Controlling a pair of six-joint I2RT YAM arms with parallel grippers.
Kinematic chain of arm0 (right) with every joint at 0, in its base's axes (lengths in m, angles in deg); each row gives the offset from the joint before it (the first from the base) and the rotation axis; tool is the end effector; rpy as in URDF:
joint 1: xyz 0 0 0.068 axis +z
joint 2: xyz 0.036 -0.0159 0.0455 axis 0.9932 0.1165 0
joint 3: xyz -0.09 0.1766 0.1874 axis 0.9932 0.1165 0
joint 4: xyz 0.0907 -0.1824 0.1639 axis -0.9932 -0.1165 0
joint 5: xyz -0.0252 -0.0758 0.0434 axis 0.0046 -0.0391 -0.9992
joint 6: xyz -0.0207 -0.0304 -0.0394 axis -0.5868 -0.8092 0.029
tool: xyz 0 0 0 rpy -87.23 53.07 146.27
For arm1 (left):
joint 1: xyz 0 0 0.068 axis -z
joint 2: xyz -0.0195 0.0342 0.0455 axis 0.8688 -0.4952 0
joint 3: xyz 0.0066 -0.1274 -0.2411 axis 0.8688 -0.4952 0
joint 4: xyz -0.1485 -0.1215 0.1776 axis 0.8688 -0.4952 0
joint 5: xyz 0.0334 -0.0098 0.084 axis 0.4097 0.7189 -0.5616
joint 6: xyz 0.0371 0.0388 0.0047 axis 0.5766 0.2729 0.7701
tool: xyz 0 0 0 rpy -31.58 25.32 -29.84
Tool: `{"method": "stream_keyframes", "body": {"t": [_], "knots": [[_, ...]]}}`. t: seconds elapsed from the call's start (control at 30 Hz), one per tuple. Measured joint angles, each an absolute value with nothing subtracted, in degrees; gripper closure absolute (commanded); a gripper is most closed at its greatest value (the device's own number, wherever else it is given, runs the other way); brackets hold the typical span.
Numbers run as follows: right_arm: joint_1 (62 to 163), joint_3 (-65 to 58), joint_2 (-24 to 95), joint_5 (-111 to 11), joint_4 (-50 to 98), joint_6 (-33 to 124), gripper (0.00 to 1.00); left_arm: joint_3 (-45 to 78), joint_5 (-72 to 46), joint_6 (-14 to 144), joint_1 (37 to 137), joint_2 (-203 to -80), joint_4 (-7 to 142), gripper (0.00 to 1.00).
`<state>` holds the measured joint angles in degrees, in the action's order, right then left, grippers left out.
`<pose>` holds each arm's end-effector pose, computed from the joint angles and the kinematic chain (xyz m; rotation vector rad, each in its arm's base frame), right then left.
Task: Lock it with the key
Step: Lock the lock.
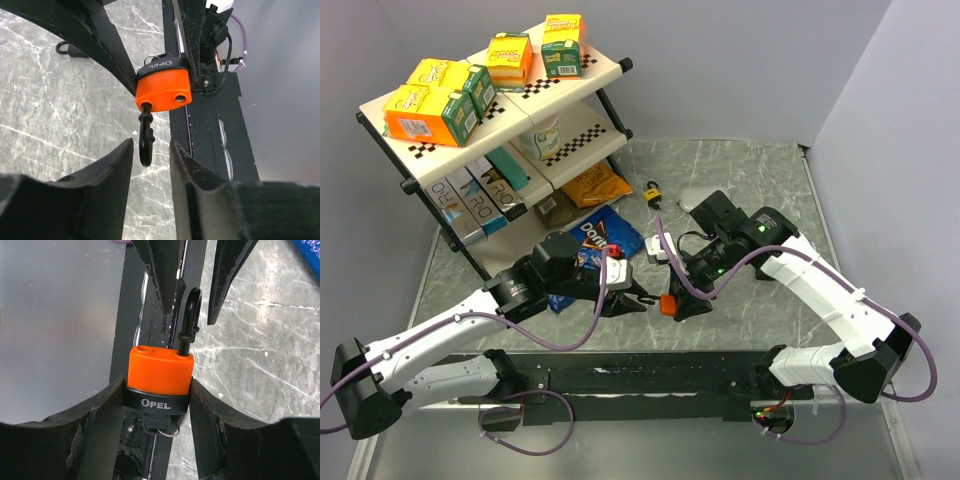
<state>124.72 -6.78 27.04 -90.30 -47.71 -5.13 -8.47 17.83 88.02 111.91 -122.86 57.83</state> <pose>0.1450 0.1631 0.3630 -1.8636 1.6830 1.0946 0.1217 -0.1897 0.3210 1.4176 1.3539 -1.1085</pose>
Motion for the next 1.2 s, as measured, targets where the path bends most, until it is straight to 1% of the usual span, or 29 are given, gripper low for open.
{"method": "stream_keyframes", "body": {"t": [0.03, 0.1, 0.13, 0.23, 0.33, 0.47, 0.5, 0.53, 0.57, 0.6, 0.67, 0.7, 0.73, 0.77, 0.8, 0.83, 0.87, 0.9, 1.07, 1.2], "knots": [[124.72, -6.78, 27.04, -90.25, -47.71, -5.11, 1.00, -8.45, 17.75, 87.91, 111.91, -122.86, 57.83, 0.64], [124.74, -6.78, 27.04, -90.23, -47.62, -4.95, 1.00, -8.45, 17.64, 87.52, 112.00, -122.88, 57.94, 0.70], [124.74, -6.78, 27.04, -90.23, -47.60, -4.93, 1.00, -8.43, 17.66, 87.28, 112.06, -122.88, 58.04, 0.76], [124.80, -6.78, 27.06, -90.21, -47.56, -4.91, 1.00, -8.32, 17.64, 86.34, 112.17, -123.19, 58.79, 0.82], [124.80, -6.78, 27.08, -90.23, -47.56, -4.89, 1.00, -8.01, 17.44, 85.22, 112.17, -123.73, 59.42, 0.75], [124.80, -6.78, 27.17, -90.21, -47.52, -4.89, 1.00, -7.90, 17.22, 84.00, 112.20, -124.06, 59.97, 0.74], [124.80, -6.78, 27.19, -90.23, -47.52, -4.91, 1.00, -7.90, 17.22, 83.91, 112.22, -124.06, 60.06, 0.76], [124.80, -6.78, 27.24, -90.23, -47.52, -4.89, 1.00, -7.90, 17.22, 83.89, 112.22, -124.06, 60.23, 0.88], [124.80, -6.78, 27.24, -90.23, -47.52, -4.89, 1.00, -7.90, 17.22, 83.89, 112.22, -124.06, 60.27, 0.94], [124.80, -6.78, 27.26, -90.23, -47.52, -4.89, 1.00, -7.90, 17.22, 83.58, 112.22, -124.06, 60.30, 0.98], [124.80, -6.78, 27.26, -90.19, -47.52, -4.84, 1.00, -7.90, 17.22, 83.49, 112.22, -124.06, 60.27, 0.99], [124.80, -6.78, 27.26, -90.14, -47.52, -4.67, 0.91, -7.90, 17.20, 83.41, 112.22, -124.06, 60.27, 0.99], [124.80, -6.78, 27.26, -90.06, -47.49, -4.49, 0.62, -7.90, 17.20, 83.43, 112.22, -124.06, 60.25, 0.99], [124.80, -6.78, 27.26, -89.97, -47.41, -4.34, 0.38, -7.90, 17.13, 83.32, 112.22, -124.06, 60.21, 0.99], [124.80, -6.78, 27.26, -89.86, -47.23, -3.82, 0.20, -7.90, 16.98, 83.06, 112.22, -124.04, 60.16, 0.99], [124.69, -6.78, 27.26, -89.62, -46.88, -2.88, 0.06, -7.90, 16.59, 82.95, 112.22, -123.95, 60.01, 0.99], [124.39, -6.80, 27.26, -89.62, -46.38, -1.56, 0.01, -7.90, 16.22, 82.80, 112.17, -123.82, 59.62, 0.99], [123.86, -6.91, 27.26, -89.75, -45.70, -0.27, 0.01, -7.90, 15.95, 82.66, 112.06, -123.58, 58.94, 0.99], [117.72, -8.49, 26.49, -90.54, -42.20, 4.03, 0.01, -8.04, 15.58, 81.18, 110.01, -120.39, 55.62, 0.99], [113.66, -8.27, 22.32, -89.99, -36.61, 7.72, 0.01, -7.93, 16.59, 79.43, 107.98, -116.59, 54.57, 0.99]]}}
